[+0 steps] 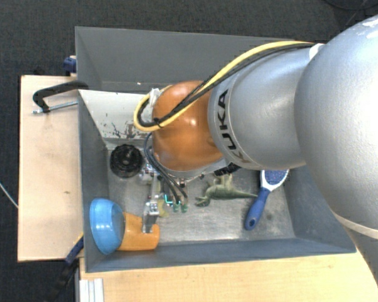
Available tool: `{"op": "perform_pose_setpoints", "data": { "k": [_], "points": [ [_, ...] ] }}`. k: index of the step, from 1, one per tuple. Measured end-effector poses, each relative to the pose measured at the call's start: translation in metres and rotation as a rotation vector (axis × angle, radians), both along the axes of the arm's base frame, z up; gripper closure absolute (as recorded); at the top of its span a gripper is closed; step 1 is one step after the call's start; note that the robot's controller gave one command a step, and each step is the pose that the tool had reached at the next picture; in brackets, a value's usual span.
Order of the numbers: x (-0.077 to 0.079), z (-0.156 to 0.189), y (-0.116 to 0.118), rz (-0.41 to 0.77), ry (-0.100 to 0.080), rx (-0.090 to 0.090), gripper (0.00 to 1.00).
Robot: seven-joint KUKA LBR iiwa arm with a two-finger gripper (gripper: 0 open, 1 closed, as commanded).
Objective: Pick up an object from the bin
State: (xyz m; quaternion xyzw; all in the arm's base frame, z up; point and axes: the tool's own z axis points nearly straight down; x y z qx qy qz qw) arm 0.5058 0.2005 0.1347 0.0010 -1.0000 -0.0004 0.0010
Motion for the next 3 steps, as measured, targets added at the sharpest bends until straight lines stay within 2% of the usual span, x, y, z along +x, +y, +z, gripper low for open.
{"op": "perform_pose_setpoints", "data": {
  "k": [1, 2, 3],
  "points": [
    [-0.009, -0.063, -0.042, 0.455, -0.010, 0.002, 0.00],
    [0.047, -0.054, -0.077, 0.685, -0.010, -0.001, 0.00],
    [0.046, -0.054, -0.075, 0.686, -0.008, 0.002, 1.00]
  ]
}}
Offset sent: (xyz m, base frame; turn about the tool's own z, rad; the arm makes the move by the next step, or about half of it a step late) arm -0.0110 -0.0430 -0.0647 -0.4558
